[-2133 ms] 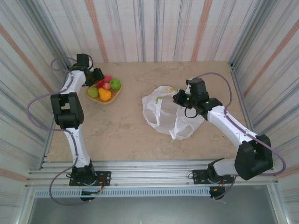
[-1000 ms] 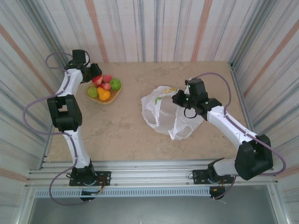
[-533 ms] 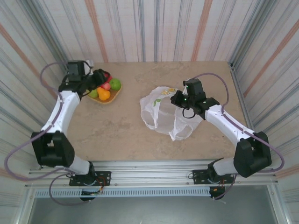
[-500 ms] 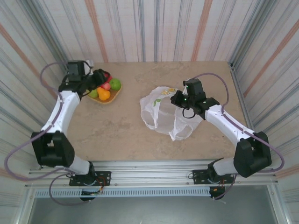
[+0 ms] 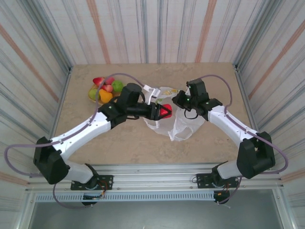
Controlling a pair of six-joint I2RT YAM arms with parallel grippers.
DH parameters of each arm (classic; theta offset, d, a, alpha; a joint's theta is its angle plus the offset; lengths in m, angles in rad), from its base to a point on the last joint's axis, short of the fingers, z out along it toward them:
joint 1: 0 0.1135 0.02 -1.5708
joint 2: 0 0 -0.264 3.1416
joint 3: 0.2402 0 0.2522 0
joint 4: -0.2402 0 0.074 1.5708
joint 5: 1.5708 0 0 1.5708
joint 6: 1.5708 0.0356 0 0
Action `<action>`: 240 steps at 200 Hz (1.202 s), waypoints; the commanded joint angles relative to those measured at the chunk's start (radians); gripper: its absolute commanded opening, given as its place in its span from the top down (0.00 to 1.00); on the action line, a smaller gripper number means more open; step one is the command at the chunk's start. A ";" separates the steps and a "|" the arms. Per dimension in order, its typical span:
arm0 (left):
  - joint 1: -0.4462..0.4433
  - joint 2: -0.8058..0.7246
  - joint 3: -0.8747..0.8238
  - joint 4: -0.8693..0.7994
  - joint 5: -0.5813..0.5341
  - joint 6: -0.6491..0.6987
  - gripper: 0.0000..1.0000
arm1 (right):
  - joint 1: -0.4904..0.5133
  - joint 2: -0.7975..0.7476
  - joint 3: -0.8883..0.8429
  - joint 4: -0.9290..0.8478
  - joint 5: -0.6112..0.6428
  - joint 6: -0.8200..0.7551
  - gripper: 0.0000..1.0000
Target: Place the fruits into the plastic bag
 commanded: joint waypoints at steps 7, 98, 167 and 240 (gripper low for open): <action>0.002 0.080 0.014 -0.008 -0.051 0.026 0.41 | 0.006 -0.015 0.003 0.020 -0.008 0.043 1.00; -0.030 0.115 0.037 -0.170 -0.515 0.115 0.40 | 0.044 -0.088 -0.065 0.043 0.016 0.140 1.00; -0.130 0.139 0.009 -0.075 -0.444 0.169 0.39 | 0.086 -0.141 -0.153 0.147 0.086 0.296 1.00; -0.205 0.127 0.009 -0.059 -0.466 0.244 0.39 | 0.084 -0.209 -0.207 0.177 0.137 0.421 1.00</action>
